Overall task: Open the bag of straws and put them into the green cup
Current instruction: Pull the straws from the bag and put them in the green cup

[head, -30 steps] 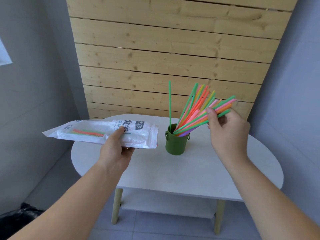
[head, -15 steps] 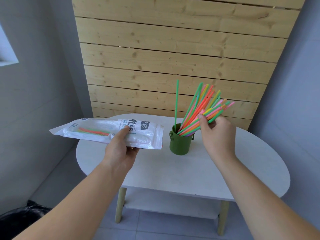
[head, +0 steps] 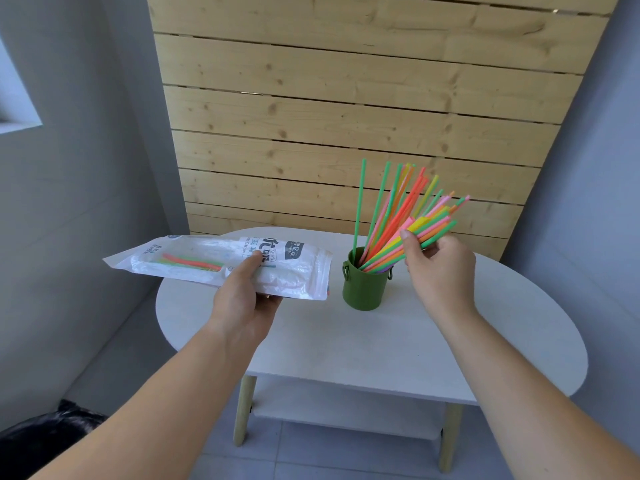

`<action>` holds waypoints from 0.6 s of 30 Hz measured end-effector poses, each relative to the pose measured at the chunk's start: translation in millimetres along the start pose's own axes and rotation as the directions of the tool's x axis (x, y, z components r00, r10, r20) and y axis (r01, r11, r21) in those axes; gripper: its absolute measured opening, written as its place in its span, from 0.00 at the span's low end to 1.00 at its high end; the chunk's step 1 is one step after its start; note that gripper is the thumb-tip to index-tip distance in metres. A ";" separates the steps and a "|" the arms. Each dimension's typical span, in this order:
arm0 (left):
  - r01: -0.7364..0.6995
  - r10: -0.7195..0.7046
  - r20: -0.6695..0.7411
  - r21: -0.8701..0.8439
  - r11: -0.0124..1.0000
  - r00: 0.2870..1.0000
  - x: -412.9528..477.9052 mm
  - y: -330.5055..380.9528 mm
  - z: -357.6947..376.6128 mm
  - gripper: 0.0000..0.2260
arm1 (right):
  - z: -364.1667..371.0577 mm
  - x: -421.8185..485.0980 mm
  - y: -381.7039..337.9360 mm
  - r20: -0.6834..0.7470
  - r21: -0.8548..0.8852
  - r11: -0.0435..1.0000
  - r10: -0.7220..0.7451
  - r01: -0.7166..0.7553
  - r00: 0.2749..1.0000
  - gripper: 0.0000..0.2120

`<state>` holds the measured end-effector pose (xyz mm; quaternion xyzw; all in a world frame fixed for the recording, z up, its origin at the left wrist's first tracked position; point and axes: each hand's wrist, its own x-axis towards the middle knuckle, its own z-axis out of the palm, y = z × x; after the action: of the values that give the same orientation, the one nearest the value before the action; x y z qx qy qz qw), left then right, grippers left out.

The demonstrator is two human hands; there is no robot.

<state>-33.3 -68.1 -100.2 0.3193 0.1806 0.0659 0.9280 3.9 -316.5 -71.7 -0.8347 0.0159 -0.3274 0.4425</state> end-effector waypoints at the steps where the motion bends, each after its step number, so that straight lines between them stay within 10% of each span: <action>1: 0.004 -0.004 0.000 0.000 1.000 1.000 -0.3 -0.4 0.7 0.12 | -2.0 -1.4 -0.1 0.006 -0.022 1.000 -0.008 0.008 1.000 0.19; 14: 0.003 -0.004 0.024 0.014 1.000 1.000 -2.7 -0.4 1.1 0.11 | -10.9 -10.5 2.5 0.188 0.034 0.996 0.074 -0.082 0.979 0.11; 18: -0.002 0.001 0.021 0.018 1.000 1.000 -3.4 0.9 1.0 0.10 | -11.4 -15.8 6.6 0.352 -0.176 0.976 0.184 -0.128 0.918 0.16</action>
<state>-36.1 -68.7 -97.9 0.3283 0.1713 0.0617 0.9269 -13.1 -323.8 -80.5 -0.9080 0.0242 -0.1274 0.3984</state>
